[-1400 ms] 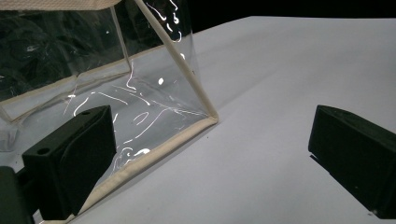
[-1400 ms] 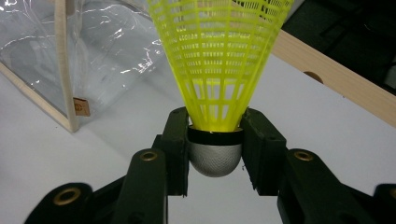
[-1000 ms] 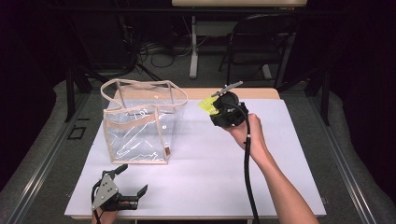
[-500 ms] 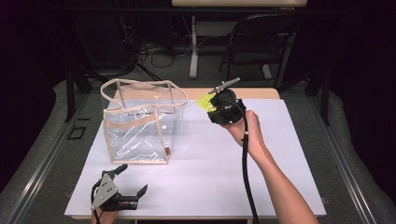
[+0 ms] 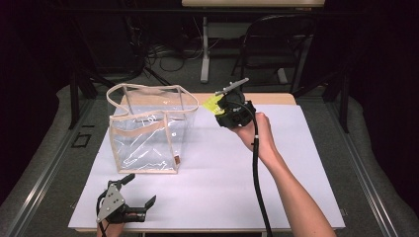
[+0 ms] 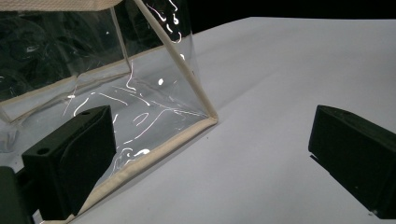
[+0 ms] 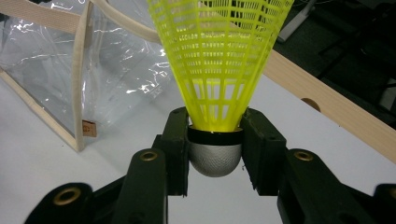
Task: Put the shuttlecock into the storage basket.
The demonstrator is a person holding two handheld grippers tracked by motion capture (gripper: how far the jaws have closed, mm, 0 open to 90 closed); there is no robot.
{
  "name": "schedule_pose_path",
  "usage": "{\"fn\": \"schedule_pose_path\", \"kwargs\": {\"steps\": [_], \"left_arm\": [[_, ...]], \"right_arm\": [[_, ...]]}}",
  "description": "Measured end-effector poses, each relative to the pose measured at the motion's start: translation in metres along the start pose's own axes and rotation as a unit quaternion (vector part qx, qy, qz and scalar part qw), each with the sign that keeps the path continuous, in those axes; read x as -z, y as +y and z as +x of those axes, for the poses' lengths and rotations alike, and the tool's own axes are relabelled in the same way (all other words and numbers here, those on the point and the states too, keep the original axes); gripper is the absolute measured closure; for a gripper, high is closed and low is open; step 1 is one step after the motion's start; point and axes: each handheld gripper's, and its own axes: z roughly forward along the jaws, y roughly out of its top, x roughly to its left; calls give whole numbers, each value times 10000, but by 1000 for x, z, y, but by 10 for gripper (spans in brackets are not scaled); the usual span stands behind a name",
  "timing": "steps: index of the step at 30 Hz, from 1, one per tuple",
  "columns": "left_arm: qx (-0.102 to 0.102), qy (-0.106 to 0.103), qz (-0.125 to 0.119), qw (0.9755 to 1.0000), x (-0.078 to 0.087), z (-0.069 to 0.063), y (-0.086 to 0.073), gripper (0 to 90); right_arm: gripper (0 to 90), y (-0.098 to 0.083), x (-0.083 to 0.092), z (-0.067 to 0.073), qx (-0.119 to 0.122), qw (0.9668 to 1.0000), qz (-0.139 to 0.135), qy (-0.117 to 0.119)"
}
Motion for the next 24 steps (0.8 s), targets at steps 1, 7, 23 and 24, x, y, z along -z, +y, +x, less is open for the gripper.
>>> {"fn": "schedule_pose_path", "kwargs": {"steps": [1, 7, 23, 24], "left_arm": [[0, 0, 0, 10000, 0, 0, 0, 10], [4, -4, -4, 10000, 0, 0, 0, 10], [-7, 1, -8, 10000, 0, 1, 0, 10], [-9, -4, -3, 10000, 0, 1, 0, 9]], "right_arm": [[641, 0, 0, 0, 0, 10000, 0, 0], [641, 6, -1, 1, 37, 10000, -30, 35], [641, 20, -5, 9, 164, 9998, -64, 104], [641, 21, -6, 9, 179, 9998, -80, 101]]}}
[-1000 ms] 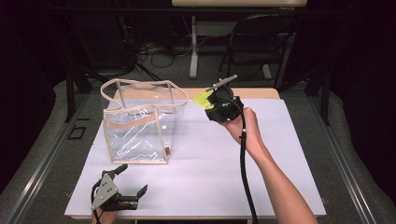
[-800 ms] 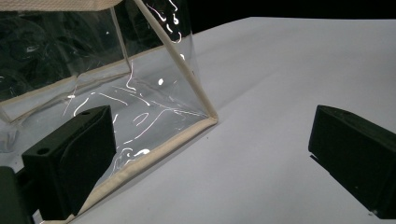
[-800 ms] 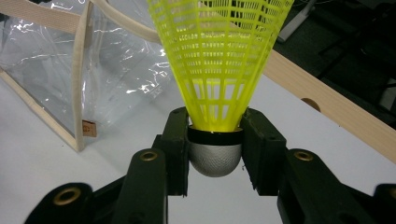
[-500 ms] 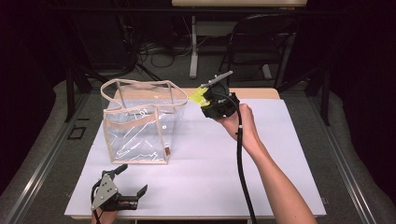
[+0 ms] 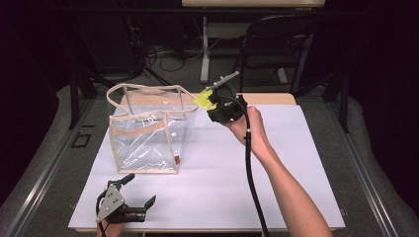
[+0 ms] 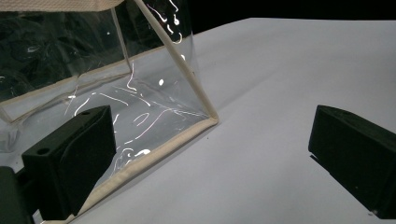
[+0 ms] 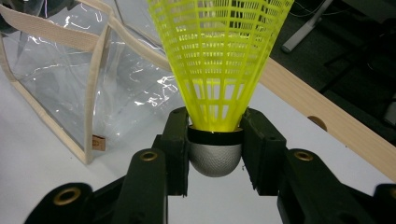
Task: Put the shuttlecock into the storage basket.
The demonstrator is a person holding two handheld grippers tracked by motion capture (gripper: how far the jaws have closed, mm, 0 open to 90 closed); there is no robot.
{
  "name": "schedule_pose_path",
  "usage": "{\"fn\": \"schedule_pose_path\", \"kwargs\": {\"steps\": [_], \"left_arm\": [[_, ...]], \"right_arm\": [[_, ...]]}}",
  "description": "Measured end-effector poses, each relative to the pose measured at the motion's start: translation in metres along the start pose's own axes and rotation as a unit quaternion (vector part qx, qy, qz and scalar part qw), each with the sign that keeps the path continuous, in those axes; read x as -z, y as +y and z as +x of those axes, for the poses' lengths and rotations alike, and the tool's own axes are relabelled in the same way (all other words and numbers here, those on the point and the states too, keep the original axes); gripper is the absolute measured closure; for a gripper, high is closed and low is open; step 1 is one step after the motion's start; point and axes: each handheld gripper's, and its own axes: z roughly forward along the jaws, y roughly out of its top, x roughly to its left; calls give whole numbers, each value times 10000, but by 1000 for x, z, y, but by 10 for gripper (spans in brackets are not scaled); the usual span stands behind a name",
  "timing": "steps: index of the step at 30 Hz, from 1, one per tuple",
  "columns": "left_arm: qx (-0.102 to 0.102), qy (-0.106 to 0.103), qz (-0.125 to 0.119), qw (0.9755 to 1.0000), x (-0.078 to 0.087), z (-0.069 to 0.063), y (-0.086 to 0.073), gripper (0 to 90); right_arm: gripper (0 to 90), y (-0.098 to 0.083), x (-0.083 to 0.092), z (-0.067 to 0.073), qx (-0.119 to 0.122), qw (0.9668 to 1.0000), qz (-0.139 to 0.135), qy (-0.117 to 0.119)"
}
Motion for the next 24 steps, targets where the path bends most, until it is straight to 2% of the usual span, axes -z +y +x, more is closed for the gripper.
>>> {"fn": "schedule_pose_path", "kwargs": {"steps": [24], "left_arm": [[11, -8, 3, 10000, 0, 0, 0, 9]], "right_arm": [[642, 23, -7, 13, 141, 9999, -26, 92]]}}
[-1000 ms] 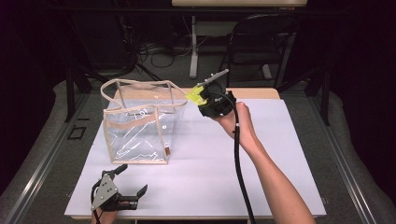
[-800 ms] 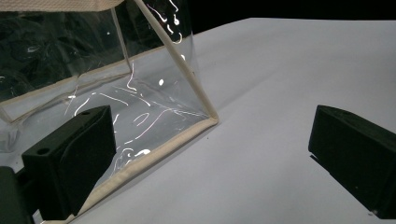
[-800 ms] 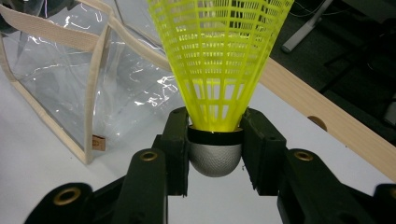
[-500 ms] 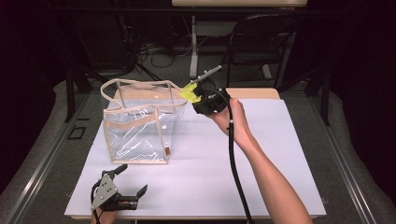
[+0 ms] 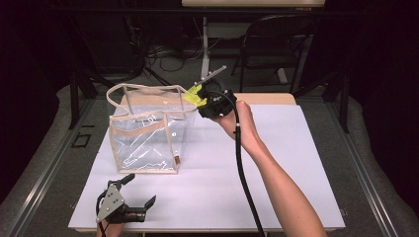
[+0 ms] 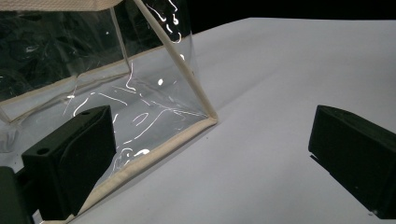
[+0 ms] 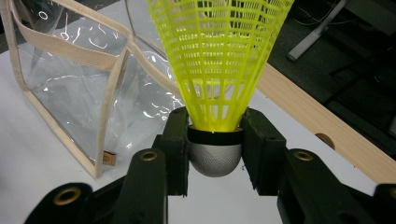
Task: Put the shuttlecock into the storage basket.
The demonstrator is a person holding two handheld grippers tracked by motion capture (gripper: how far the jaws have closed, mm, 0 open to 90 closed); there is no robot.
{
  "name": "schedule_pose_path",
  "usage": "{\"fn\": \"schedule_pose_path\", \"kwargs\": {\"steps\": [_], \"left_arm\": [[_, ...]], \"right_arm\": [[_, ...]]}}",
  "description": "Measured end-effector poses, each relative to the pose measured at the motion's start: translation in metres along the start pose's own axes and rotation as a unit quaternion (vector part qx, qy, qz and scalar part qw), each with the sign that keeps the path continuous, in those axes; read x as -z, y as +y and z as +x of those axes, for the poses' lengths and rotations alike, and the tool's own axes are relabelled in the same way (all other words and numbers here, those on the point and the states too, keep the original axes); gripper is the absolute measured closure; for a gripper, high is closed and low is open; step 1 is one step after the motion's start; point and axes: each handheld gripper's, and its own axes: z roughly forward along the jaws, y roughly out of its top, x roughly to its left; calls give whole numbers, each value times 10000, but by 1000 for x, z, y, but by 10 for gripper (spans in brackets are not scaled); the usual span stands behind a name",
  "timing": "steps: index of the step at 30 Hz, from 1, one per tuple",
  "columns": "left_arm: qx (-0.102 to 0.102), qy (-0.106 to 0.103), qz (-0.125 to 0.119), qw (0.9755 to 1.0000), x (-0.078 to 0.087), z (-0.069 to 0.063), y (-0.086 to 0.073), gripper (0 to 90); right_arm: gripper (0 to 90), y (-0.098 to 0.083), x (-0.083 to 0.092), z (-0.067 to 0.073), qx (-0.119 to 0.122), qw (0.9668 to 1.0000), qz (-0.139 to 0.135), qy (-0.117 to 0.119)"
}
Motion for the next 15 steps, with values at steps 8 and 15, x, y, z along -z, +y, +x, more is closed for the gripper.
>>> {"fn": "schedule_pose_path", "kwargs": {"steps": [8, 15], "left_arm": [[2, -2, 0, 10000, 0, 0, 0, 9], [-3, -3, 3, 10000, 0, 0, 0, 9]], "right_arm": [[642, 5, -4, 3, 14, 10000, -42, 49], [642, 10, -8, 5, 44, 9999, -40, 94]]}}
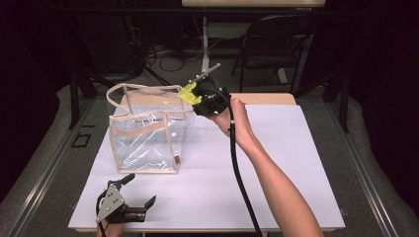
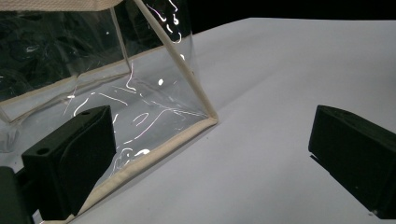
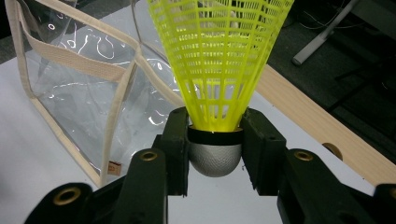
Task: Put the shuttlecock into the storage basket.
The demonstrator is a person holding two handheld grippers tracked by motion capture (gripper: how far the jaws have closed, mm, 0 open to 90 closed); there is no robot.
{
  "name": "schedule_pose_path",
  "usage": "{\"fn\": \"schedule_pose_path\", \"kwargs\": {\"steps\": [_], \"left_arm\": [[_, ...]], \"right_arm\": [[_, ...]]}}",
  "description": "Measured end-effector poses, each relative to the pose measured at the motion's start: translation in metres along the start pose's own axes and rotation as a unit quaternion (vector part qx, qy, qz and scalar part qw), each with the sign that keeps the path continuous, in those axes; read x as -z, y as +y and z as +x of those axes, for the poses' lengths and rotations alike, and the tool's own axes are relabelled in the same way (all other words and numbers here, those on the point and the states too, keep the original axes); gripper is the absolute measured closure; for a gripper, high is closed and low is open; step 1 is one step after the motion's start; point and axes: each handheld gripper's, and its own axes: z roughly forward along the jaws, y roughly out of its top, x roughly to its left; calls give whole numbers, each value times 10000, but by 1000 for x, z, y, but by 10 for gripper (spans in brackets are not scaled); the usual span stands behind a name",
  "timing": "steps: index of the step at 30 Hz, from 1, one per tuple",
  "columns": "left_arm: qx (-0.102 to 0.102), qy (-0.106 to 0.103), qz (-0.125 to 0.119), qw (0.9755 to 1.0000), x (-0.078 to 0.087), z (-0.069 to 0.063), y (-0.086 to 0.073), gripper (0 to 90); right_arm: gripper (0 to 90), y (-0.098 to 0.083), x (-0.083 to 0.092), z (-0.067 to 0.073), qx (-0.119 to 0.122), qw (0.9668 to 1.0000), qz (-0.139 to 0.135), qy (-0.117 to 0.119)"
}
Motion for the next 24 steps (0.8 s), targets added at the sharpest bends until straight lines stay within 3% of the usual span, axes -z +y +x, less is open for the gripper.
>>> {"fn": "schedule_pose_path", "kwargs": {"steps": [24], "left_arm": [[1, -1, -5, 10000, 0, 0, 0, 9]], "right_arm": [[641, 18, -13, 9, 127, 9999, -6, 22]]}}
